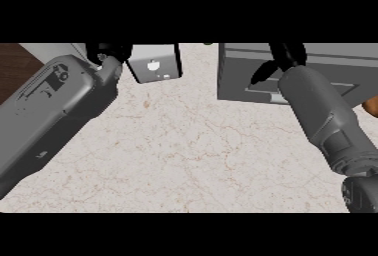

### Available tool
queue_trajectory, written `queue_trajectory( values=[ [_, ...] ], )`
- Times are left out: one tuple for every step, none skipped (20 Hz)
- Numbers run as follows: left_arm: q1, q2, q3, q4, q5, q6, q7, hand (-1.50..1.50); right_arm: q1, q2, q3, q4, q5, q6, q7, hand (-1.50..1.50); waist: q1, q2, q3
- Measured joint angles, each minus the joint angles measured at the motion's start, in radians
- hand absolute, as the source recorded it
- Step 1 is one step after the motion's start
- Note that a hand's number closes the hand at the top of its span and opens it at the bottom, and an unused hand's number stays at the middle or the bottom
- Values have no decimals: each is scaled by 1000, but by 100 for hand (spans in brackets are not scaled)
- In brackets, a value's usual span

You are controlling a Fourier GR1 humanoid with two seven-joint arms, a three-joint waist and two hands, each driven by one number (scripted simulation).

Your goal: Pick up the can, place it into the drawer and close the drawer

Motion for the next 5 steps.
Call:
queue_trajectory(
  values=[
    [3, 2, -1, -5, -1, 3, 3, -150, -2, 2, -30, -1, -32, 16, -18, -150, -1, -2, 0],
    [9, 7, 1, -7, -2, 1, 3, -150, -4, 5, -55, -3, -59, 30, -34, -150, -3, -2, 0],
    [11, 15, 2, -16, -3, 1, 7, -150, -4, 5, -80, -4, -85, 43, -52, -150, -1, -3, 0],
    [17, 20, 3, -21, -5, 0, 7, -150, -5, 5, -100, -5, -106, 54, -67, -150, 0, -3, -1],
    [20, 19, 2, -26, -6, 3, 11, -150, -5, 4, -115, -5, -121, 64, -83, -150, 0, -2, -2]
  ],
)
